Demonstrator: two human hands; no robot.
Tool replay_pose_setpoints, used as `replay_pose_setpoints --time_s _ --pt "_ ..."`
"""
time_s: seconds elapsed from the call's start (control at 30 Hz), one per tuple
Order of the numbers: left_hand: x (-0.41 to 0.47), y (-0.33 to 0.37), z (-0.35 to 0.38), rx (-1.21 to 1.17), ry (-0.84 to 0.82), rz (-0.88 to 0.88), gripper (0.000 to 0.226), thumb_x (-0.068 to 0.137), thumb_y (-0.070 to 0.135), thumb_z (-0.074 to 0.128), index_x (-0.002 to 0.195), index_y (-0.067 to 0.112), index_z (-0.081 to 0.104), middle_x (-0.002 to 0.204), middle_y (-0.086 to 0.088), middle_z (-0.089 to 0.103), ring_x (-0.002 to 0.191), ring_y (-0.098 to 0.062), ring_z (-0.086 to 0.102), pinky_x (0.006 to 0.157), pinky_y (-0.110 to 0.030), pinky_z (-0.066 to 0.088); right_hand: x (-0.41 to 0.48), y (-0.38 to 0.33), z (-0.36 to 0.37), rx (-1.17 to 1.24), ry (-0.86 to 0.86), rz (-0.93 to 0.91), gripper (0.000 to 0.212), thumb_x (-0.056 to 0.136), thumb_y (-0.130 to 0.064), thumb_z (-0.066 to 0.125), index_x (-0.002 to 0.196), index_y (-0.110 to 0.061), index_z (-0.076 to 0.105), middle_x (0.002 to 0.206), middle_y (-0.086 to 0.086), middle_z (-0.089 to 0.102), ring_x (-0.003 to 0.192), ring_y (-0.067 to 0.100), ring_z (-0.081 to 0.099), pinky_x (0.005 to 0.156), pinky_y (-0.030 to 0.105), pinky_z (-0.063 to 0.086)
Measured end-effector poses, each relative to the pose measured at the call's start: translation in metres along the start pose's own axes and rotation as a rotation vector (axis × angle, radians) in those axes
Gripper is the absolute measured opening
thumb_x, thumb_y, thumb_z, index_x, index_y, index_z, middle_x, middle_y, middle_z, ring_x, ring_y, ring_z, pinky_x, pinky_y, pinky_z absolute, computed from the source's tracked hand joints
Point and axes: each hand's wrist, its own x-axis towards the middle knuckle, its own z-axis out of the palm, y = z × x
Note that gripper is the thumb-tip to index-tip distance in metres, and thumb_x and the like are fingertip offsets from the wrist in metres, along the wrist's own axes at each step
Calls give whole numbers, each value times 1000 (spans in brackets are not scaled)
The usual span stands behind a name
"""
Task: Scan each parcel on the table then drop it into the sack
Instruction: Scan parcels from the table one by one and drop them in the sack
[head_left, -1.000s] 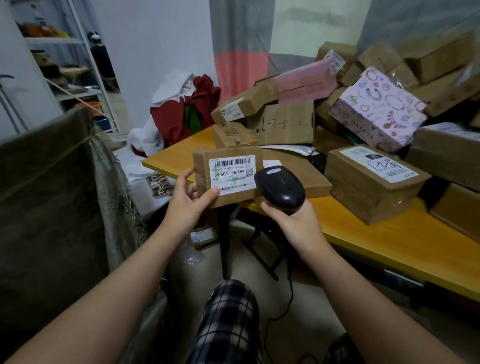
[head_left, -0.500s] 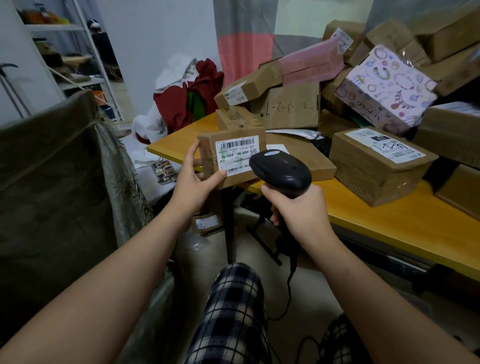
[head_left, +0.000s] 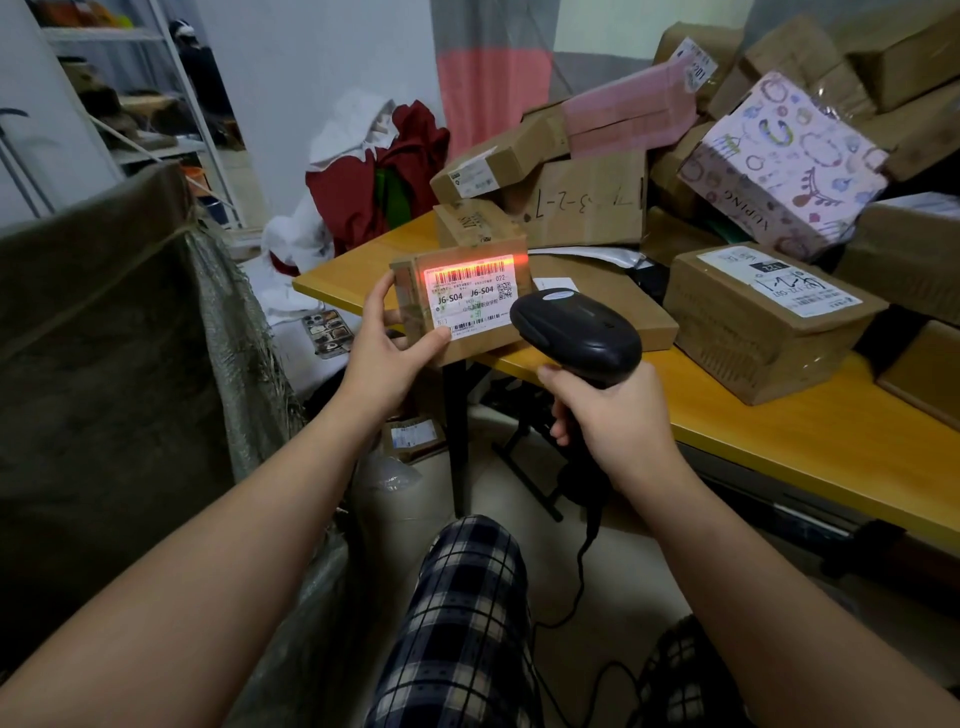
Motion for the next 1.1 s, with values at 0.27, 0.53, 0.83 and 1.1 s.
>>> replay_pose_setpoints --time_s 0.27,0.53,0.83,1.1 --pt "-1 -2 0 -13 6 9 82 86 10 70 150 24 21 111 3 56 81 4 67 66 -12 52 -7 2 7 29 -31 -3 10 86 -16 67 76 -15 64 59 8 60 50 17 59 51 26 52" --pt "-25 -2 -18 -71 19 6 82 86 9 69 150 28 22 117 6 55 95 -6 67 76 -18 55 -4 9 18 96 -102 -67 8 83 -12 73 83 -17 66 64 -1 63 56 10 61 58 23 50" --pt "-120 -58 -121 -44 464 -127 81 86 2 65 150 25 22 119 14 51 103 1 61 83 -10 51 11 41 106 36 -438 -62 51 75 -4 79 107 -36 56 103 -21 63 95 -14 60 81 7 48" --pt "-153 -126 -192 222 800 -288 85 83 25 74 148 34 20 148 2 37 132 -10 42 112 -43 36 20 67 223 -20 -431 -66 42 74 0 79 88 -31 55 87 -9 62 81 -5 60 75 6 45"
